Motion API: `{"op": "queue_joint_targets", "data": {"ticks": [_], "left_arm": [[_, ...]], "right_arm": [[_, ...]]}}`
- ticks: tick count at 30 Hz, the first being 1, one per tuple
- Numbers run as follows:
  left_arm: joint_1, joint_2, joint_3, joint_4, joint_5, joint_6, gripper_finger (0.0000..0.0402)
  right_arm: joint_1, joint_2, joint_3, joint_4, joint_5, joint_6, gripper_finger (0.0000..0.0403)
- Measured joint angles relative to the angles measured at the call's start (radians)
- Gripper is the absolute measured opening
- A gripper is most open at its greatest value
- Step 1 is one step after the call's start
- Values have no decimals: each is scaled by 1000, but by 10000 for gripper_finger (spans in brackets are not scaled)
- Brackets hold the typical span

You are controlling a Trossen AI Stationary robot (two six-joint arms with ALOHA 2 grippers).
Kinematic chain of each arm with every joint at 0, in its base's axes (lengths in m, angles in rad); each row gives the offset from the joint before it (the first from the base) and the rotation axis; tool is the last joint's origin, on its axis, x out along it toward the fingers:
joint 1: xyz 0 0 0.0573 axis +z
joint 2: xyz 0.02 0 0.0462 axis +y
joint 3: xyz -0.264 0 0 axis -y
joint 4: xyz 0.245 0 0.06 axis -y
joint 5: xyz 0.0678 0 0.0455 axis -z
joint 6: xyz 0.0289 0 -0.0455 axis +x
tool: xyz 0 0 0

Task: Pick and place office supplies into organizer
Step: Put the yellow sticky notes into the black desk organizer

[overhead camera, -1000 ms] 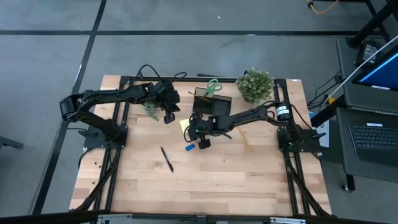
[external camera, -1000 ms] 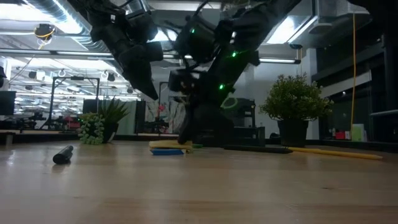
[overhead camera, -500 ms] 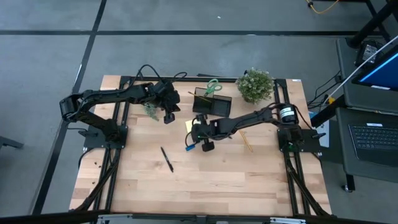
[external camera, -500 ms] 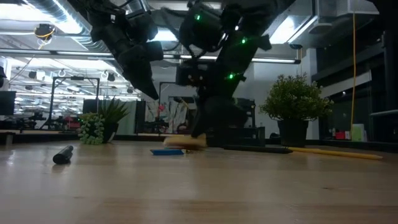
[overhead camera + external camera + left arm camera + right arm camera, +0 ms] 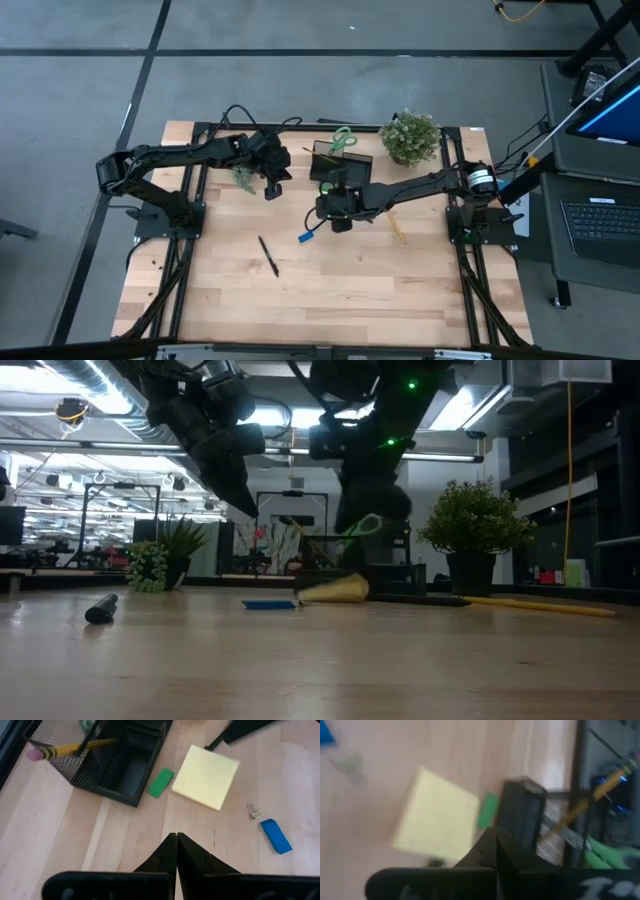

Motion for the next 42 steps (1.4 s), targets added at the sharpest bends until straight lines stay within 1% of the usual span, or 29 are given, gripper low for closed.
{"op": "queue_joint_targets", "data": {"ticks": [2, 5, 9, 14, 18, 21, 23, 24, 26, 27, 28, 31, 33, 38, 42], "left_arm": [[-7, 0, 0, 1, -1, 2, 2], [-13, 0, 0, 1, -2, 2, 2], [-26, 0, 0, 9, -2, 5, 2], [-65, 0, 0, 6, -1, 63, 2], [-115, 0, 0, 8, -2, 124, 2], [-149, 1, -1, 21, -7, 153, 2], [-164, 4, -22, 70, -7, 163, 2], [-167, 5, -40, 94, -8, 164, 2], [-168, 5, -79, 134, -9, 164, 2], [-168, 5, -98, 157, -10, 164, 2], [-167, 5, -119, 184, -10, 164, 2], [-167, 6, -154, 231, -10, 150, 2], [-167, 6, -160, 259, -9, 147, 2], [-167, 6, -162, 276, -10, 131, 2], [-167, 6, -162, 294, -10, 129, 2]], "right_arm": [[0, -2, 0, -13, 37, 0, 0], [0, -14, 0, -43, 50, 23, 0], [0, -15, 0, -53, 50, 21, 0], [4, -19, 0, -101, 29, 20, 0], [4, -20, 0, -111, -67, 22, 0], [4, -20, 0, -110, -90, 21, 0], [7, -29, -2, -119, -111, 18, 0], [7, -36, -4, -122, -147, 18, 0], [6, -50, -13, -111, -255, 24, 0], [7, -51, -16, -114, -289, 33, 0], [8, -51, -17, -111, -305, 44, 0], [15, -51, -17, -98, -309, 46, 1], [14, -51, -17, -92, -309, 48, 6], [14, -51, -17, -85, -309, 49, 35], [30, -48, -17, -81, -309, 45, 70]]}}
